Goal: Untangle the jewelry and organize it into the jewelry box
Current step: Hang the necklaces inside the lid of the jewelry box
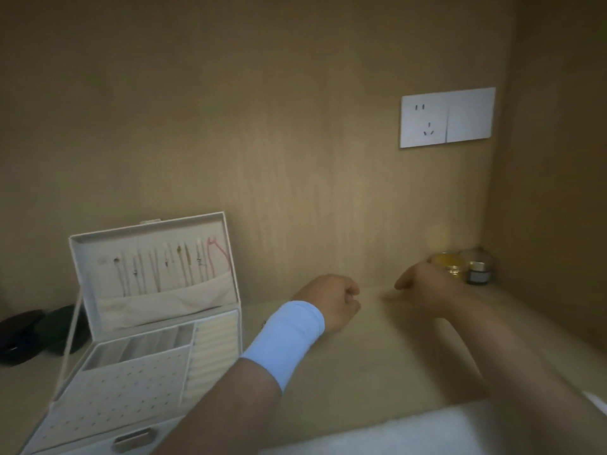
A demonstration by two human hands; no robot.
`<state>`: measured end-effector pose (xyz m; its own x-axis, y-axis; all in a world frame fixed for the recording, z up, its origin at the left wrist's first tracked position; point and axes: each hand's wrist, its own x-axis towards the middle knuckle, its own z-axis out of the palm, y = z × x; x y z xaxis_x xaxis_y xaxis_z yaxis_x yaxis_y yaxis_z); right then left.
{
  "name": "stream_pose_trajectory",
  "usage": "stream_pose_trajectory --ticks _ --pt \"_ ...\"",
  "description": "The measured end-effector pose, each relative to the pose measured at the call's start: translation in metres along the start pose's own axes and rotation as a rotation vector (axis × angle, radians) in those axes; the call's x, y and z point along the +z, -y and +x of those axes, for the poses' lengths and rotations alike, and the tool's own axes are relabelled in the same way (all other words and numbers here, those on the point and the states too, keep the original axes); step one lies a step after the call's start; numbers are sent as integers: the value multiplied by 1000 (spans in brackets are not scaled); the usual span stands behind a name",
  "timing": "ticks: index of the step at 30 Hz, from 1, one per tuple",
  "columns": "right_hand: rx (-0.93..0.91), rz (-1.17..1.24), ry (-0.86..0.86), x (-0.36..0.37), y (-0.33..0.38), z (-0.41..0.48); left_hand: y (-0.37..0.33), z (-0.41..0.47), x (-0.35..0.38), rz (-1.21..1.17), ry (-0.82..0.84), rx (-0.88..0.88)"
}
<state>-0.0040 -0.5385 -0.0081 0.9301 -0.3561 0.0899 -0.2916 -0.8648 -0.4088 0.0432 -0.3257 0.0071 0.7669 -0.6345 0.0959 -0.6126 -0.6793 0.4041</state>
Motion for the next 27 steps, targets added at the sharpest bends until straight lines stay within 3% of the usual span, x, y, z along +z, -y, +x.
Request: stream_pose_trajectory --ticks 11,20,27 --pt "-44 45 53 15 -31 11 -30 64 66 320 109 132" --pt "-60 65 86 13 -21 9 -23 62 66 252 -42 90" --pt "-98 -15 133 14 -14 6 -25 57 68 426 -91 99"
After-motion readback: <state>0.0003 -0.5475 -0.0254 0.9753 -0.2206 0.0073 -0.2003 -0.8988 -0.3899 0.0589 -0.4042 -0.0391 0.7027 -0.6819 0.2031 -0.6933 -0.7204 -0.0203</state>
